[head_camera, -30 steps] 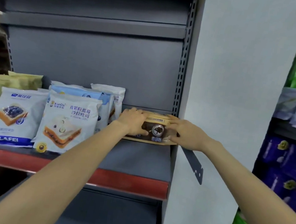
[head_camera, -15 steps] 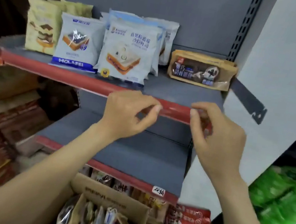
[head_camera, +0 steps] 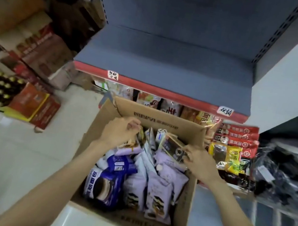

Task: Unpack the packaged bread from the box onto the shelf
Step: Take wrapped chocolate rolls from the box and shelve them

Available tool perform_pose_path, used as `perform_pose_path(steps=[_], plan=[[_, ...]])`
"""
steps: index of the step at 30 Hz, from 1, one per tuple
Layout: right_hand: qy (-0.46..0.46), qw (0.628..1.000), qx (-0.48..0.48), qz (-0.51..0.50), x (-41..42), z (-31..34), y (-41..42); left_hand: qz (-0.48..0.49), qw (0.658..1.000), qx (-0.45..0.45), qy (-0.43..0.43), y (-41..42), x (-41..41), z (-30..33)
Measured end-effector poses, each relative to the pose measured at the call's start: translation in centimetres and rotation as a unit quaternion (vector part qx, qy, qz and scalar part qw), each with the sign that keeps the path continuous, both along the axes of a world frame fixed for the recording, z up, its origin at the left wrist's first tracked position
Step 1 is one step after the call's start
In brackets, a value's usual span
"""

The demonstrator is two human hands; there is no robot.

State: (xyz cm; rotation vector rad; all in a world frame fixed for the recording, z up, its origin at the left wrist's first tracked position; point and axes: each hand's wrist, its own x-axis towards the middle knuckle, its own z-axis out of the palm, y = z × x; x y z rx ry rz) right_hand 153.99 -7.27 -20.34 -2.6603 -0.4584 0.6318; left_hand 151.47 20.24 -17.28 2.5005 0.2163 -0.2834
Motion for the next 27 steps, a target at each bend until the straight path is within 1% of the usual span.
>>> perform_pose_path(steps=[3,5,7,9,12,13,15,17,18,19,21,22,24,27], plan=[[-0.013,0.998,-0.062,0.003,-0.1,-5.1,1.7,0.072,0.993,0.007,0.093,3.2,-0.9,-6.7],[-0.022,0.994,-0.106,0.025,1.0,-7.9,2.9,0.089,0.987,0.013,0.136,4.9,-1.2,-10.8],[0.000,0.993,-0.110,0.037,2.6,-10.5,4.2,0.093,0.982,0.024,0.165,6.1,-0.7,-14.0],[-0.010,0.994,-0.104,0.029,3.9,-12.2,4.5,0.093,0.983,0.037,0.157,6.3,0.4,-15.5],[-0.035,0.988,-0.145,0.029,6.4,-16.1,5.2,0.133,0.980,0.016,0.145,6.6,2.9,-18.9],[-0.026,0.985,-0.169,0.031,7.0,-17.3,5.3,0.149,0.978,0.010,0.148,6.7,3.8,-20.1],[0.035,0.979,-0.200,0.017,8.0,-19.6,5.4,0.183,0.968,0.000,0.170,6.8,5.0,-22.4],[0.107,0.977,-0.186,0.000,8.5,-21.7,5.0,0.212,0.959,-0.010,0.187,6.7,6.1,-24.0],[0.125,0.976,-0.179,-0.005,8.4,-22.4,4.8,0.230,0.953,-0.023,0.196,6.6,6.7,-24.7],[0.125,0.976,-0.178,-0.015,8.3,-22.9,4.7,0.253,0.944,-0.043,0.207,6.5,7.1,-25.3],[0.094,0.974,-0.194,-0.063,8.3,-23.1,4.7,0.299,0.923,-0.083,0.230,6.7,7.7,-26.3],[0.079,0.973,-0.201,-0.085,8.4,-23.0,4.7,0.304,0.919,-0.091,0.232,6.7,7.7,-26.7],[0.080,0.970,-0.207,-0.095,8.8,-22.9,4.7,0.284,0.932,-0.088,0.209,6.7,7.0,-26.9],[0.090,0.975,-0.183,-0.092,8.2,-22.4,5.1,0.187,0.966,-0.086,0.155,6.4,5.0,-26.4]])
